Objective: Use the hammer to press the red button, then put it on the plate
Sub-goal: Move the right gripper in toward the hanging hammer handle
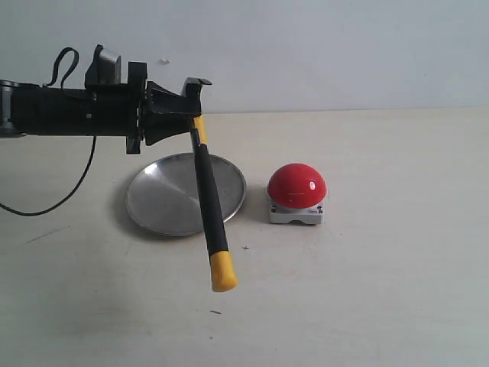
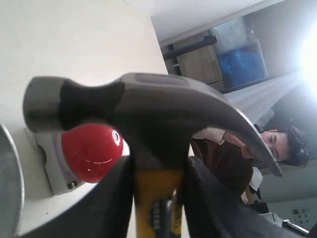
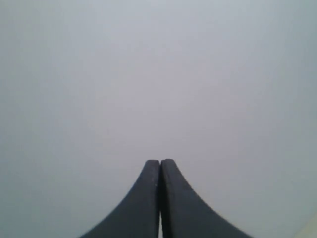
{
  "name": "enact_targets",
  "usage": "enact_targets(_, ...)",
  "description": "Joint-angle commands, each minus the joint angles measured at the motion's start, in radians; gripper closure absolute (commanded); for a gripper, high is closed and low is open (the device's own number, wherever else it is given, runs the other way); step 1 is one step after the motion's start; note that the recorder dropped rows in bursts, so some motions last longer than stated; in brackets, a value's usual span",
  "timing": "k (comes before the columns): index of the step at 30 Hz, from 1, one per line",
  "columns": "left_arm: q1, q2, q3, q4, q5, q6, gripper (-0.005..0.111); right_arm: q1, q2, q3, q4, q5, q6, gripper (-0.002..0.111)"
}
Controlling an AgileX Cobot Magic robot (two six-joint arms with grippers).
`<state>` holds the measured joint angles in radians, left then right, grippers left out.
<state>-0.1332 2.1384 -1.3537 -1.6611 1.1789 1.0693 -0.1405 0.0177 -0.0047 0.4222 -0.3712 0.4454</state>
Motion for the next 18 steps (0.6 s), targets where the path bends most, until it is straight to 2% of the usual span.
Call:
enact_targets(1, -0.005, -0.021, 0.001, -0.068, 0.042, 0.009, 0.107, 0.001, -0.005, 0.005, 0.0, -0.163, 0.043, 0.108)
enact_targets(4, -0.005, -0.021, 0.001, -0.07, 0.042, 0.02, 0.107, 0.001, 0.025, -0.041, -0.181, -0.112, 0.056, 0.108)
enact_targets(5, -0.005, -0.021, 0.001, -0.071, 0.042, 0.023, 0.107, 0.001, 0.065, -0.088, -0.287, -0.067, 0.074, 0.108)
enact_targets(9, -0.005, -0.021, 0.001, -0.083, 0.042, 0.022, 0.107, 0.001, 0.275, -0.266, -0.494, 0.048, 0.105, 0.108)
enact_targets(12, -0.005, -0.021, 0.001, -0.083, 0.042, 0.022, 0.107, 0.001, 0.5, -0.444, -0.628, 0.303, 0.108, 0.108)
enact_targets(15, -0.005, -0.021, 0.001, -0.083, 0.042, 0.022, 0.107, 0.001, 0.722, -0.62, -0.664, 0.568, 0.052, 0.108)
enact_targets(18, -0.005, -0.021, 0.001, -0.083, 0.042, 0.024, 0.107, 0.016, 0.939, -0.804, -0.532, 0.821, -0.204, 0.108)
